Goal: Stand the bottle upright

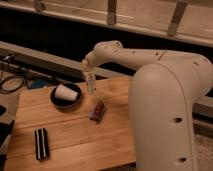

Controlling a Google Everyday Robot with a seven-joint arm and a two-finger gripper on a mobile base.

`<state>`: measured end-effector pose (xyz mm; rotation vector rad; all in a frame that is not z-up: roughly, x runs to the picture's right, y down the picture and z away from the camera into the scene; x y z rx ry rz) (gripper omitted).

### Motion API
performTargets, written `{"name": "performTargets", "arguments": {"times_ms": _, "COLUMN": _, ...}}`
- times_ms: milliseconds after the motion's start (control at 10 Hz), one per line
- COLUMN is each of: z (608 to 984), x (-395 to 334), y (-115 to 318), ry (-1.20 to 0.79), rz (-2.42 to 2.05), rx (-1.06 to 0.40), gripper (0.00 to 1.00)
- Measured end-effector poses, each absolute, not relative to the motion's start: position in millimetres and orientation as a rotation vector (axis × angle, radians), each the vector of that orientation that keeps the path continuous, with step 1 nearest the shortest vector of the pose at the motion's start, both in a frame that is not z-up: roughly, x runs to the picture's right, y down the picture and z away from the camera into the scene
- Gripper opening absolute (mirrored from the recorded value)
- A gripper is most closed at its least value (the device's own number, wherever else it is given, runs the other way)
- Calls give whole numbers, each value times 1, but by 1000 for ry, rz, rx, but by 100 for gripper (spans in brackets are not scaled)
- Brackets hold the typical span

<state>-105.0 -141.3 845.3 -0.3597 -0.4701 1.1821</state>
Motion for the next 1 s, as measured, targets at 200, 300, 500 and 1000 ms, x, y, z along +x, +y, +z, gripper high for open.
{"name": "performTargets", "arguments": {"times_ms": 200, "z": 859, "x": -99, "y": -142, "ry": -539, "rz": 1249, "rx": -352, "gripper": 0}}
{"name": "performTargets", "arguments": {"times_ms": 300, "z": 865, "x": -100, "y": -143, "ry": -565, "rz": 1261, "rx": -354, "gripper": 0}}
{"name": "performTargets", "arguments": {"times_ms": 500, "z": 872, "x": -110, "y": -145, "ry": -575, "rz": 1253, "rx": -362, "gripper": 0}}
{"name": "performTargets", "arguments": {"times_ms": 1000, "z": 885, "x": -125, "y": -148, "ry": -504, "rz": 1166, "rx": -359, "gripper": 0}}
